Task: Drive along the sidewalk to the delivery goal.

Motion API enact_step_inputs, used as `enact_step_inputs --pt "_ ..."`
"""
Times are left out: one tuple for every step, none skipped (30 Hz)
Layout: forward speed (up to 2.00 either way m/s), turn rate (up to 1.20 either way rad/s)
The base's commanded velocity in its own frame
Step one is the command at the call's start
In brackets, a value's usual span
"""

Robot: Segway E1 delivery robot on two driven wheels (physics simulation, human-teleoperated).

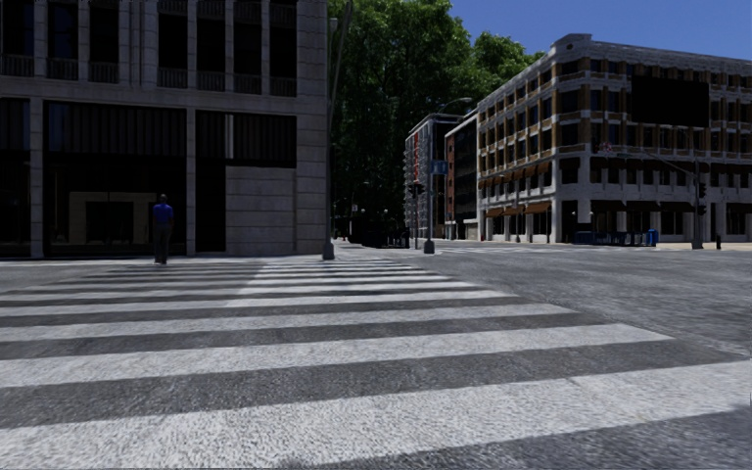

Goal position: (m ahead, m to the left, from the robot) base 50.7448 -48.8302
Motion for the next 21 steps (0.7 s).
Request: enact_step_inputs --pt "2.0 0.0" --pt "2.0 0.0" --pt "2.0 0.0" --pt "2.0 0.0" --pt "2.0 0.0" --pt "2.0 0.0" --pt "2.0 0.0" --pt "2.0 0.0" --pt "2.0 0.0" --pt "2.0 0.0" --pt "2.0 0.0" --pt "2.0 0.0" --pt "2.0 0.0" --pt "2.0 0.0" --pt "2.0 0.0" --pt "2.0 0.0" --pt "2.0 0.0" --pt "2.0 0.0" --pt "2.0 0.0" --pt "2.0 0.0" --pt "2.0 0.0"
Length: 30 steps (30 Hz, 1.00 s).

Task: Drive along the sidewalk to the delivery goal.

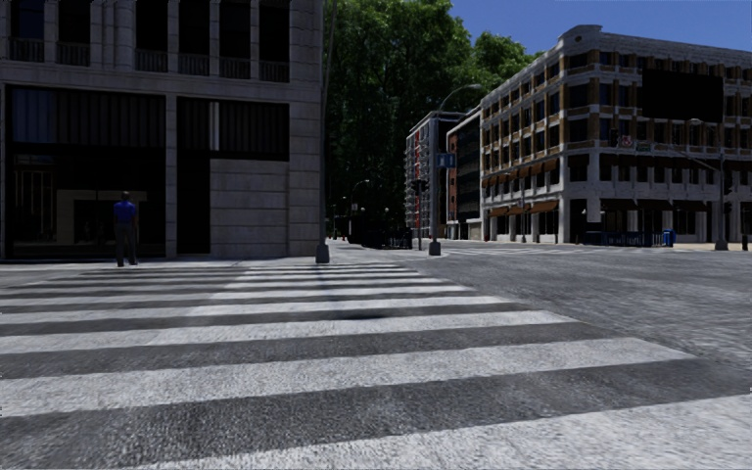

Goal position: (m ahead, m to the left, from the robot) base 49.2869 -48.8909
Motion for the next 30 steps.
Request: enact_step_inputs --pt "2.0 0.0" --pt "2.0 0.0" --pt "2.0 0.0" --pt "2.0 0.0" --pt "2.0 0.0" --pt "2.0 0.0" --pt "2.0 0.0" --pt "2.0 0.0" --pt "2.0 0.0" --pt "2.0 0.0" --pt "2.0 0.0" --pt "2.0 0.0" --pt "2.0 0.0" --pt "2.0 0.0" --pt "2.0 0.0" --pt "2.0 0.0" --pt "2.0 0.0" --pt "2.0 0.0" --pt "2.0 0.0" --pt "2.0 0.0" --pt "2.0 0.0" --pt "2.0 0.0" --pt "2.0 0.0" --pt "2.0 0.0" --pt "2.0 0.0" --pt "2.0 0.0" --pt "2.0 0.0" --pt "2.0 0.0" --pt "2.0 0.02" --pt "2.0 0.02"
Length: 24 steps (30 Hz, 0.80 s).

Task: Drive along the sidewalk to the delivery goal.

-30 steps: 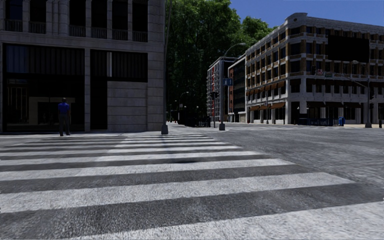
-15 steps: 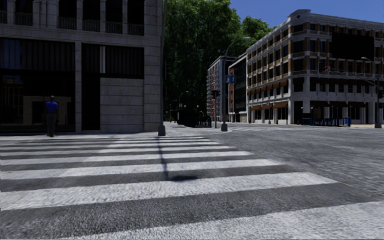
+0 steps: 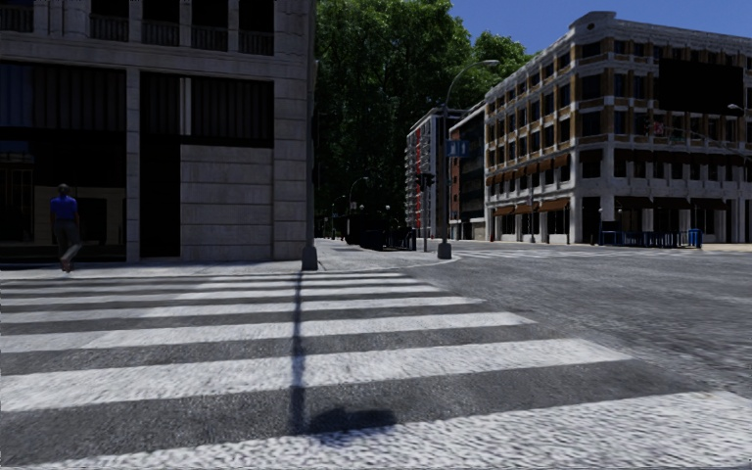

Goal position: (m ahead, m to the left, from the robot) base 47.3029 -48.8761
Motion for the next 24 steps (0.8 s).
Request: enact_step_inputs --pt "2.0 0.06" --pt "2.0 0.09" --pt "2.0 0.14" --pt "2.0 0.14" --pt "1.96 0.17" --pt "1.88 0.22" --pt "1.88 0.22" --pt "1.8 0.25" --pt "1.74 0.25" --pt "1.72 0.25" --pt "1.72 0.25" --pt "1.72 0.26" --pt "1.72 0.26" --pt "1.72 0.26" --pt "1.71 0.26" --pt "1.71 0.26" --pt "1.71 0.2" --pt "1.71 0.2" --pt "1.71 0.0" --pt "1.71 0.0" --pt "1.71 0.0" --pt "1.71 0.0" --pt "1.71 0.0" --pt "1.71 0.0"
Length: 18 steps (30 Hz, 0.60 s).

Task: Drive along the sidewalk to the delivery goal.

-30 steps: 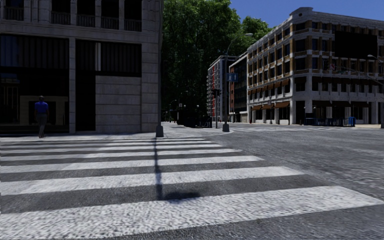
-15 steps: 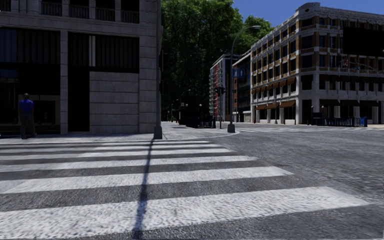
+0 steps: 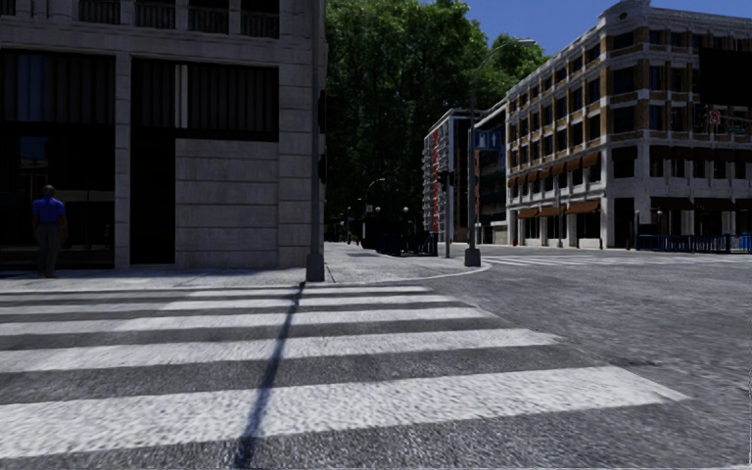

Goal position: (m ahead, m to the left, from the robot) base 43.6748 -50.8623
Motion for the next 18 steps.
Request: enact_step_inputs --pt "1.71 0.0" --pt "1.72 0.0" --pt "1.75 0.0" --pt "1.8 0.0" --pt "1.8 0.0" --pt "1.86 0.0" --pt "1.88 0.0" --pt "1.88 0.0" --pt "1.89 0.0" --pt "1.89 0.0" --pt "1.89 0.0" --pt "1.89 0.0" --pt "1.89 0.0" --pt "1.89 0.0" --pt "1.89 0.0" --pt "1.89 0.0" --pt "1.89 0.0" --pt "1.89 0.0"
